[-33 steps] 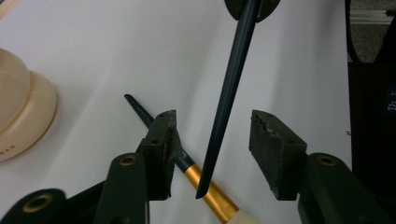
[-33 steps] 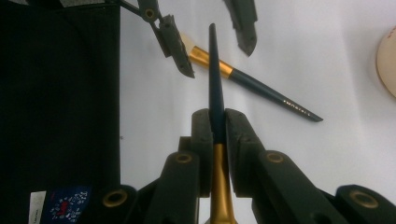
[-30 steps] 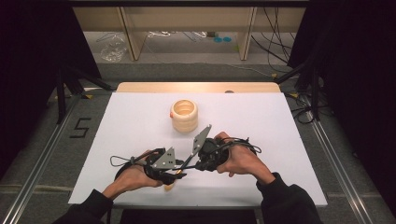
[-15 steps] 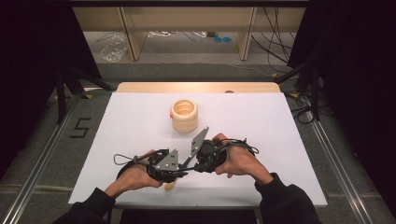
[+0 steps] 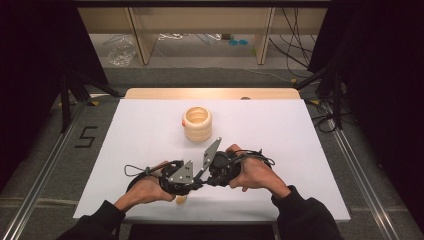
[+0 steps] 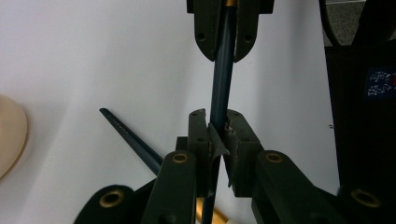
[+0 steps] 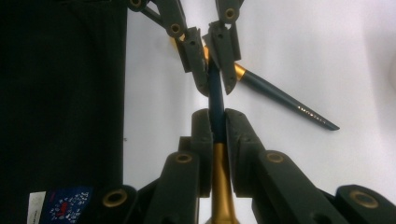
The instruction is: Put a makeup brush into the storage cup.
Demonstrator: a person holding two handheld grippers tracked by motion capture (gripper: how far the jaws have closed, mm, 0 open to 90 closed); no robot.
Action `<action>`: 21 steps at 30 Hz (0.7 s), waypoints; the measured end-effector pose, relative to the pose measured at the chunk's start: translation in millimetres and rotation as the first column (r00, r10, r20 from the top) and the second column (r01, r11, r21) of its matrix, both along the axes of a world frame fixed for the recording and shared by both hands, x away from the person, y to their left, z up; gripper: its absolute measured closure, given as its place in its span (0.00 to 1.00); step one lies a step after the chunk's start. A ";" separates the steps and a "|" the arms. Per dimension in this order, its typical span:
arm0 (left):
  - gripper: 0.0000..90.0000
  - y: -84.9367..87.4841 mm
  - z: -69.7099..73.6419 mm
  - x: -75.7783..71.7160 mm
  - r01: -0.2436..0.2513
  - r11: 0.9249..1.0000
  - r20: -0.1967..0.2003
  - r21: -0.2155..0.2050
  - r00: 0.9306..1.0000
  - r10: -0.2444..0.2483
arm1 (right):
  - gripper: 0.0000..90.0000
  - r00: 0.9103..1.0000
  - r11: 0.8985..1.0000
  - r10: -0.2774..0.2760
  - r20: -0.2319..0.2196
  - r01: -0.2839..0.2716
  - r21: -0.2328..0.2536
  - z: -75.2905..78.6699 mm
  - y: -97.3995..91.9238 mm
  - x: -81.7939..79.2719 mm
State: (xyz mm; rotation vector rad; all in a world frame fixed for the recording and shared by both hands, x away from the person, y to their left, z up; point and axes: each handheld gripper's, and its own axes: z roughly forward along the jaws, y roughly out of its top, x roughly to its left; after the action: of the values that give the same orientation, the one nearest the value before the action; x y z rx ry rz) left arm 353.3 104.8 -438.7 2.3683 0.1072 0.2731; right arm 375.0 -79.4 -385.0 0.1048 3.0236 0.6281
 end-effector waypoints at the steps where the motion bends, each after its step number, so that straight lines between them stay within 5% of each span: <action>1: 0.92 -0.2 0.0 -0.2 0.000 1.000 0.000 0.001 1.000 0.000 | 0.92 1.000 1.000 -0.004 -0.002 0.004 -0.003 0.1 0.0 -0.4; 7: 0.93 0.2 0.1 -0.9 0.012 1.000 -0.007 0.003 1.000 -0.012 | 0.91 1.000 1.000 0.027 0.008 -0.027 0.011 -0.8 -0.6 0.6; 9: 0.93 0.3 -0.7 -1.2 0.007 1.000 -0.009 0.013 1.000 -0.007 | 0.89 1.000 1.000 0.002 0.008 -0.002 -0.013 0.1 -1.7 -0.5; 21: 0.93 0.0 -1.0 -1.7 0.018 0.999 0.001 0.044 1.000 -0.018 | 0.93 0.996 0.996 0.081 0.038 -0.079 -0.042 -3.5 -3.6 2.6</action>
State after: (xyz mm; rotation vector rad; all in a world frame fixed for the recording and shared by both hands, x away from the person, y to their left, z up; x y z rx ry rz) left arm 351.6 104.8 -439.7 2.4115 0.0797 0.2715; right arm 377.5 -83.0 -388.6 -0.0302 3.0127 0.5675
